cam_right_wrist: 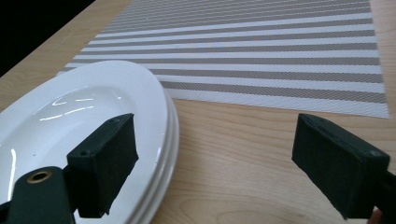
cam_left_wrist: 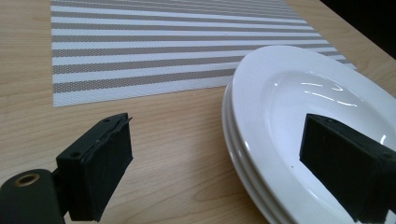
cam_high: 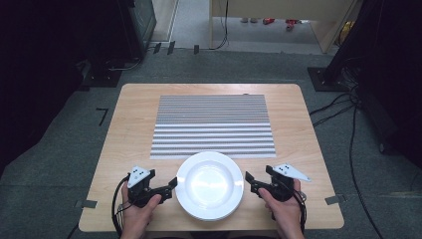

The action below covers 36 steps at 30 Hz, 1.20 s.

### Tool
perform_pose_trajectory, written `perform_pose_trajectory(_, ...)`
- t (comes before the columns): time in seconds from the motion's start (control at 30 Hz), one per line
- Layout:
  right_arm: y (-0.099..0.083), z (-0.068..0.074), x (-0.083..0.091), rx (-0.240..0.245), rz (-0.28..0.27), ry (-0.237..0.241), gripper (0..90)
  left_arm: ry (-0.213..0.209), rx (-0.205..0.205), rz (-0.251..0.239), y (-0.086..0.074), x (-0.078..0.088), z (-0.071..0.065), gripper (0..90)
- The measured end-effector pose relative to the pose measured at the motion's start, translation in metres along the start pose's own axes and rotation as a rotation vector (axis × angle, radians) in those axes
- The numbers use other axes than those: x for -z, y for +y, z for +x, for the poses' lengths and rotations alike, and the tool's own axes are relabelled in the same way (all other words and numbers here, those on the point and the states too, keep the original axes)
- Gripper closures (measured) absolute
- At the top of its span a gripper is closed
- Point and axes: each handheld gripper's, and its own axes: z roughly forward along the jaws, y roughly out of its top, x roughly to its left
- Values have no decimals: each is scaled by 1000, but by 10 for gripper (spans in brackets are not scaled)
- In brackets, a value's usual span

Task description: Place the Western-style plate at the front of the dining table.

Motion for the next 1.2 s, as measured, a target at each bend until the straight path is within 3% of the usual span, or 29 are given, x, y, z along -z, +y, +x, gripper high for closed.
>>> perform_pose_trajectory(0.67,-7,35,-15,54,39,43,161,-24,-35,42,-7,-12,-20,98)
perform_pose_trajectory(0.87,-11,42,-18,92,33,39,343,-17,-44,66,-10,-16,-24,139)
perform_pose_trajectory(1.0,-12,41,-18,73,21,59,482,-12,-46,80,-13,-19,-25,158)
perform_pose_trajectory(1.1,-13,37,-18,44,23,84,548,-15,-58,77,-14,-19,-27,249)
perform_pose_trajectory(1.2,-14,36,-19,52,23,81,582,-27,-76,82,-16,-19,-29,362)
